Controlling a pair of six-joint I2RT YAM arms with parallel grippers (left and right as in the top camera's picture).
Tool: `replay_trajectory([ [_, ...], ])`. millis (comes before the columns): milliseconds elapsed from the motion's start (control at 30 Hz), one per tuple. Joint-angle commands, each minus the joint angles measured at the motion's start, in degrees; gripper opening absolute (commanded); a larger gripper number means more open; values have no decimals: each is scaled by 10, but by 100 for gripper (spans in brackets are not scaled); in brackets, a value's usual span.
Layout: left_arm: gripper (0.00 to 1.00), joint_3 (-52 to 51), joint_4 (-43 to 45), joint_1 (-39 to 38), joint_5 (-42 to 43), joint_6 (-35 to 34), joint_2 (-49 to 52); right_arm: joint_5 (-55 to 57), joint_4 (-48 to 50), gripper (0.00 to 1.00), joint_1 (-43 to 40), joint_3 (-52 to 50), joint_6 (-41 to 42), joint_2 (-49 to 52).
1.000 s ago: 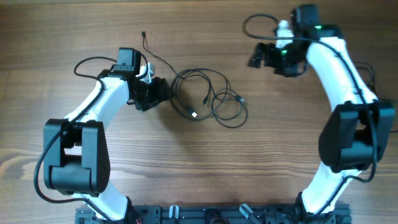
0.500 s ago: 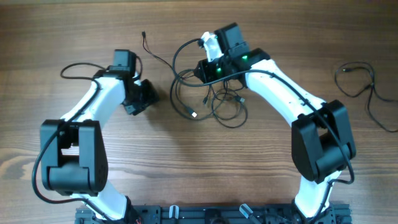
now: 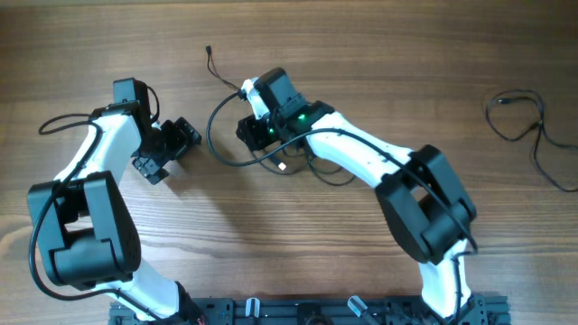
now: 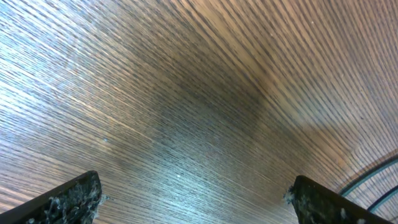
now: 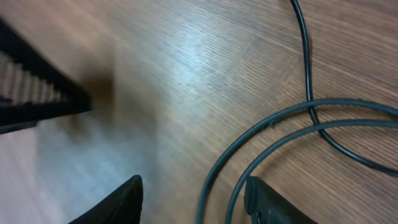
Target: Untangle cables
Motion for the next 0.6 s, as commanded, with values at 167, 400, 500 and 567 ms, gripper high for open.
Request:
replay_trajectory([
  [167,100,-1,1,3,-6,5,5,72,19,56,-1,-4,20,61],
  [400,100,-1,0,3,-6,5,5,118,24,61,-20,15,-5,-3],
  [500,100,-1,1,3,-6,5,5,166,9,64,-37,15,-18,-9],
  [567,100,-1,0,3,-6,5,5,166,-5,63,-53,9,-39,-9],
])
